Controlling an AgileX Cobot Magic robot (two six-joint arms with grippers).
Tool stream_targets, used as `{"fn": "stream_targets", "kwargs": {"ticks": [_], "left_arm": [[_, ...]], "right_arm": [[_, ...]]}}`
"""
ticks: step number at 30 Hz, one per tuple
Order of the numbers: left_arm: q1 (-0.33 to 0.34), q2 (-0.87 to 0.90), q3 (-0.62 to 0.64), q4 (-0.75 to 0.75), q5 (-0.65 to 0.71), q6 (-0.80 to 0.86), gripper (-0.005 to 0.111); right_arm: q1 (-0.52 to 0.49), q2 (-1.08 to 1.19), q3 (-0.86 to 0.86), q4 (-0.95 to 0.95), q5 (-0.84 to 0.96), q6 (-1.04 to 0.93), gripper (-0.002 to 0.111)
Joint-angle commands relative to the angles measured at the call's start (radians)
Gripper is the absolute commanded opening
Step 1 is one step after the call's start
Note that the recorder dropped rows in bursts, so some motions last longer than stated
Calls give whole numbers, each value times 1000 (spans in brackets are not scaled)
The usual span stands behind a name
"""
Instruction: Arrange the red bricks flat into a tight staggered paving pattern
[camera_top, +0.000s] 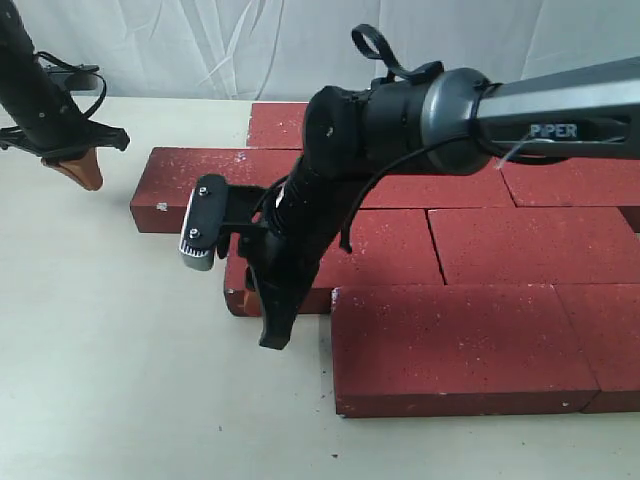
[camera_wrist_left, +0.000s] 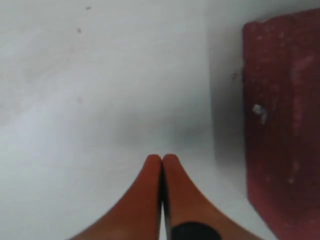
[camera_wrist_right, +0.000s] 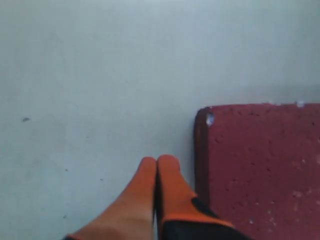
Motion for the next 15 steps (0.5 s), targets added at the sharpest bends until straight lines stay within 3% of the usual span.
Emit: {"fn": "stream_targets", "kwargs": {"ticks": [1,7,15], "left_arm": [[-17,0,6,-107,-9,71,0],[-59,55,6,-109,10,103,0],[-61,55,6,-141,17,110,0]], "right_arm": [[-3,54,-37,-138,-8,109,-1],[-3,59,-37,-218,-67,176,-1],[-3,22,-37,-242,2,193,-1]]}}
